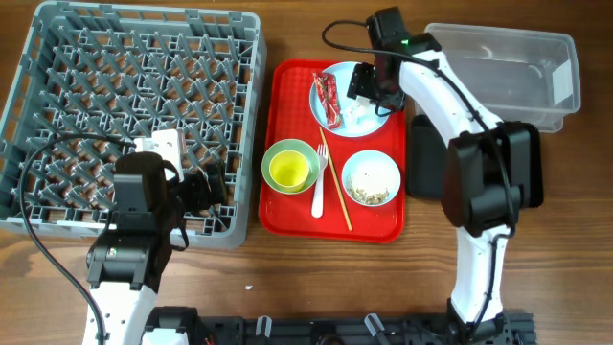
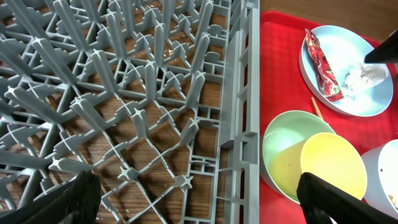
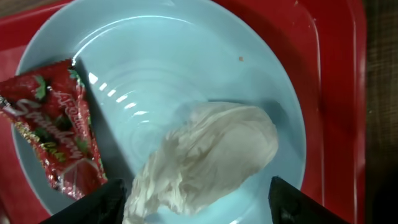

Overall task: Sort waste into correct bins and load items into the dishwasher rack
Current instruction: 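Carry the tissue with the right gripper and drop it in the clear bin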

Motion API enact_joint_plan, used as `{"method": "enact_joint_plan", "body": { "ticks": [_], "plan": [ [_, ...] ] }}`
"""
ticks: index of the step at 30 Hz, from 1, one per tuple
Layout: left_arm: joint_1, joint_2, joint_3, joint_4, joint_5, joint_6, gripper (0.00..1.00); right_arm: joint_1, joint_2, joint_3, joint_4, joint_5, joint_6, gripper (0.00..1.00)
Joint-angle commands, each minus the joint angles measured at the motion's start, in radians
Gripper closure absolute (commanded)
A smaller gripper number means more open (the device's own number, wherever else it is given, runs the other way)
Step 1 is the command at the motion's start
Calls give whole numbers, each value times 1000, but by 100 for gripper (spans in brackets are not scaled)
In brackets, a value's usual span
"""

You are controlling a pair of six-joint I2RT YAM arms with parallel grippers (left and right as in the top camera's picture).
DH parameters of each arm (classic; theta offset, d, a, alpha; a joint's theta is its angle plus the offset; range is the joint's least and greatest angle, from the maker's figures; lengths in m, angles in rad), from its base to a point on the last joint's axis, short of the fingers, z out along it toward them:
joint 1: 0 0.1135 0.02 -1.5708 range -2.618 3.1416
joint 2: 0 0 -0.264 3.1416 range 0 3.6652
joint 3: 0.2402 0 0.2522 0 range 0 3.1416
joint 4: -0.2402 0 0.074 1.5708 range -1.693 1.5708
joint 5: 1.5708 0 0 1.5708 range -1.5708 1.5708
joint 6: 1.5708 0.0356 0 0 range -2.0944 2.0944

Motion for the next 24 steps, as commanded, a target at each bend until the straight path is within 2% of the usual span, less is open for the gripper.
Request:
{"method": "enact_joint_plan", "body": {
  "ticks": [1, 3, 7, 9, 12, 13, 18, 24],
  "plan": [
    [5, 1, 22, -4, 24, -10, 0, 15, 45, -6, 17, 10, 37, 31],
    [5, 1, 22, -11, 23, -10, 0, 21, 58, -6, 16, 10, 38, 35],
    [5, 1, 22, -17, 23, -10, 0, 36, 78, -19, 23, 11, 37, 49],
    [5, 1, 22, -18, 23, -10, 0, 38, 78, -19, 21, 11, 37, 62],
    [5, 1, 22, -18, 24, -10, 0, 38, 75, -18, 12, 11, 35, 89],
    [5, 1, 22, -18, 24, -10, 0, 37, 74, -16, 7, 11, 33, 94],
    [5, 1, 22, -18, 23, -10, 0, 10, 3, -7, -14, 29, -1, 96],
    [5, 1, 22, -18, 24, -10, 0, -72, -188, 5, -10, 112, -56, 96]
  ]
}}
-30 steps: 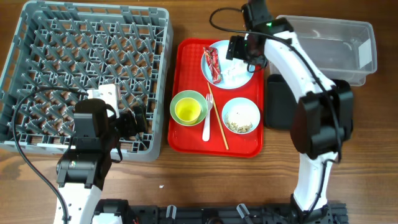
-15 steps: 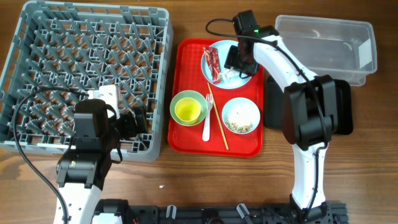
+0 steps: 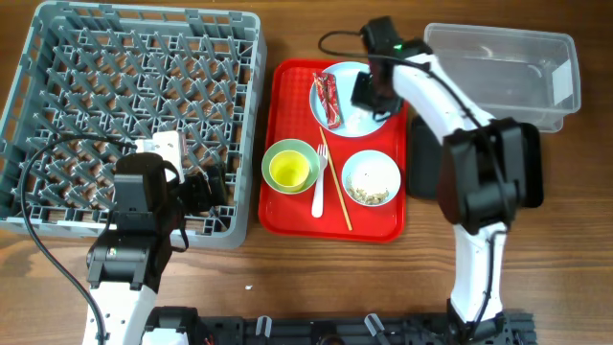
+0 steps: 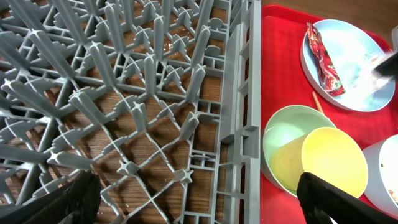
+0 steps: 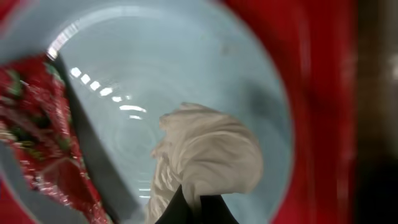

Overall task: Sort waste into correct bins and load items into the dishwasher rack
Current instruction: 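Carry the tissue with the right gripper and drop it in the clear bin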

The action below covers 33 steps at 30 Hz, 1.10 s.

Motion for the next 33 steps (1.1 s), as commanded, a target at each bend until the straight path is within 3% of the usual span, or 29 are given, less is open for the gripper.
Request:
{"method": "enact_joint_plan", "body": {
  "ticks": [1, 7, 10, 13, 15, 22, 27, 33],
  "plan": [
    [5, 1, 21, 0, 20, -10, 0, -85, -208, 18, 7, 113, -45, 96],
    [5, 1, 21, 0, 20, -10, 0, -220, -287, 18, 8, 180, -45, 86],
    [5, 1, 21, -3, 20, -10, 0, -282, -278, 9, 8, 174, -45, 67],
    [5, 1, 21, -7, 20, -10, 0, -325, -274, -3, 56, 130, -105, 31],
    [5, 1, 21, -7, 20, -10, 0, -333, -275, -2, 90, 73, -166, 18],
    [5, 1, 21, -7, 20, -10, 0, -250, -294, 4, 148, -272, -282, 17],
    [5, 1, 21, -7, 20, -10, 0, -95, -292, -44, 169, -164, -404, 16],
    [5, 1, 21, -7, 20, -10, 0, 45, -264, -116, 226, -29, -404, 16]
  ]
}}
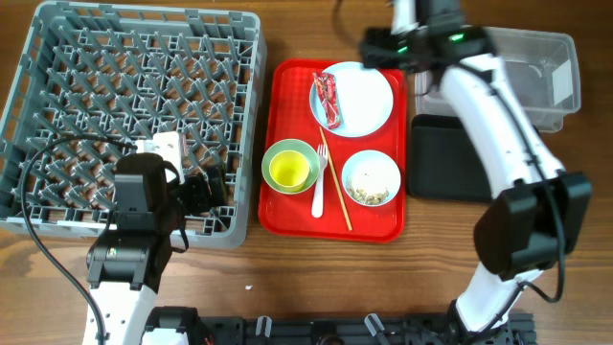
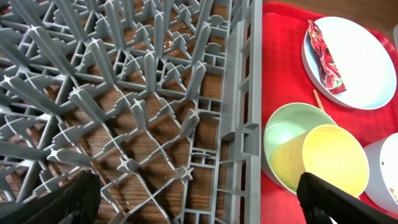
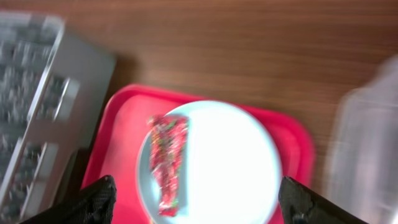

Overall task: Sort waste into correct bins and load items into the dishwasher rack
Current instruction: 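Carry the tissue with the right gripper and drop it in the clear bin, then grasp the red candy wrapper on the plate with the right gripper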

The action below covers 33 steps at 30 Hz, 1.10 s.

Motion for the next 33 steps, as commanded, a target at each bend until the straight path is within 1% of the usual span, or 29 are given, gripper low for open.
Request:
{"method": "enact_joint_plan", "body": {
  "ticks": [1, 4, 6, 8, 18, 22, 23, 25, 26, 27, 29, 30, 31, 32, 33],
  "plan": [
    [5, 1, 21, 1, 20, -10, 0, 69, 32, -45, 26, 88, -35, 16],
    [5, 1, 21, 1, 20, -10, 0, 122, 91, -47, 46, 89, -27, 17],
    [5, 1, 21, 1, 20, -10, 0, 137, 121, -47, 56, 96, 3, 18],
    [5, 1, 21, 0, 20, -10, 0, 154, 175, -47, 66, 104, 70, 22],
    [5, 1, 21, 0, 20, -10, 0, 159, 299, -47, 88, 106, 175, 27],
    [5, 1, 21, 1, 20, -10, 0, 159, 335, -47, 88, 76, 175, 28],
    [5, 1, 21, 1, 20, -10, 0, 159, 338, -47, 85, 77, 174, 30],
    [5, 1, 21, 0, 20, -10, 0, 159, 343, -47, 83, 77, 174, 37],
    [5, 1, 21, 1, 20, -10, 0, 159, 343, -47, 80, 77, 174, 43],
    [5, 1, 21, 1, 20, -10, 0, 159, 343, -47, 77, 77, 174, 51],
    [5, 1, 21, 1, 20, -10, 0, 159, 343, -47, 70, 77, 175, 70],
    [5, 1, 21, 0, 20, -10, 0, 159, 343, -47, 66, 77, 174, 78],
    [5, 1, 21, 0, 20, -10, 0, 159, 343, -47, 62, 77, 174, 83],
    [5, 1, 21, 0, 20, -10, 0, 158, 342, -47, 58, 77, 174, 92],
    [5, 1, 21, 1, 20, -10, 0, 158, 337, -46, 54, 77, 175, 96]
  ]
}}
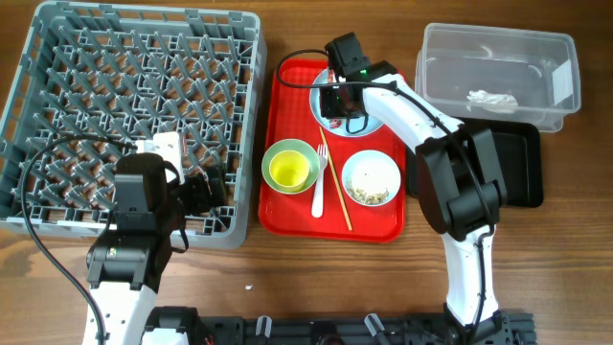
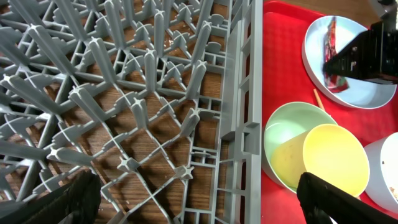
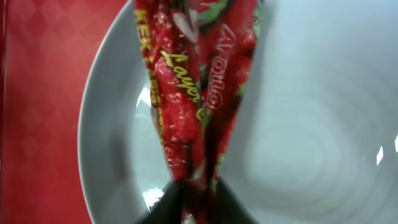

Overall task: Sort waste into correct bins and load items into the dishwasher rack
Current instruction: 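Grasp the red candy wrapper on the plate with the right gripper, then carry the wrapper with the right gripper and drop it in the clear bin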

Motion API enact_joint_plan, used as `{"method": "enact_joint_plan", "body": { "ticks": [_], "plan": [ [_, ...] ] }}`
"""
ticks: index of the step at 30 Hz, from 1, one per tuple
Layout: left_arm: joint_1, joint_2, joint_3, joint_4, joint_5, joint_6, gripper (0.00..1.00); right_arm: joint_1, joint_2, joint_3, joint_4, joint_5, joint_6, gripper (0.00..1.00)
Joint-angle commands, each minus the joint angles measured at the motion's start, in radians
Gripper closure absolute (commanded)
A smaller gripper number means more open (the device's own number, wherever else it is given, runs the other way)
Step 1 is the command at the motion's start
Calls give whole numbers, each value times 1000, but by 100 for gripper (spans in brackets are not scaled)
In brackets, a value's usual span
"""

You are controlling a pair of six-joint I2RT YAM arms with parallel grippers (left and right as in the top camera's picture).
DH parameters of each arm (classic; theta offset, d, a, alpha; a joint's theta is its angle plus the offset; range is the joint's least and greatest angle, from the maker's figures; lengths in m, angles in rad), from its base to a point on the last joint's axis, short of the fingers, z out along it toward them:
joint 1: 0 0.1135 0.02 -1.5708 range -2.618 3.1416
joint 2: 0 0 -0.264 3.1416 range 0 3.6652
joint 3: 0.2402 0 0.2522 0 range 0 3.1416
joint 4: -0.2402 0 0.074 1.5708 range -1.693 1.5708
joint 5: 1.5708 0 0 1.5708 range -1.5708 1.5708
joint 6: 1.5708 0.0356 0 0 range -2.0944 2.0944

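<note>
On the light blue plate [image 3: 311, 124] at the back of the red tray [image 1: 287, 206], my right gripper [image 3: 191, 199] is shut on one end of the red strawberry wrapper [image 3: 186, 81]. Overhead, the right gripper [image 1: 337, 96] sits low over the plate's left side. A crumpled white tissue [image 1: 493, 98] lies in the clear bin [image 1: 498, 48]. My left gripper [image 2: 196, 200] hangs open and empty over the near right corner of the grey dishwasher rack [image 1: 144, 115]. A yellow cup [image 1: 290, 170] stands in a green bowl [image 1: 306, 151].
On the tray also lie a white bowl [image 1: 372, 178] with food scraps, a white fork [image 1: 318, 196] and a wooden chopstick [image 1: 337, 192]. A black bin [image 1: 522, 163] sits right of the tray, partly behind the right arm.
My right gripper was open, raised behind the plate toward the clear bin. Now it is down on the plate, shut on the red wrapper. The left arm has not moved.
My right gripper stood open around the white tissue on the plate, then shut on it. Then it was raised and open near the clear bin, the plate bare of tissue. Now the tissue lies in that bin and the gripper holds the wrapper.
</note>
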Motion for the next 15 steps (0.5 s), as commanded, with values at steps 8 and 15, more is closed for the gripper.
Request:
{"method": "enact_joint_plan", "body": {
  "ticks": [8, 15],
  "plan": [
    [5, 1, 21, 3, 20, -10, 0, -55, -141, -11, -51, 53, 0, 96],
    [5, 1, 21, 3, 20, -10, 0, -209, -345, -11, -74, 158, 69, 96]
  ]
}}
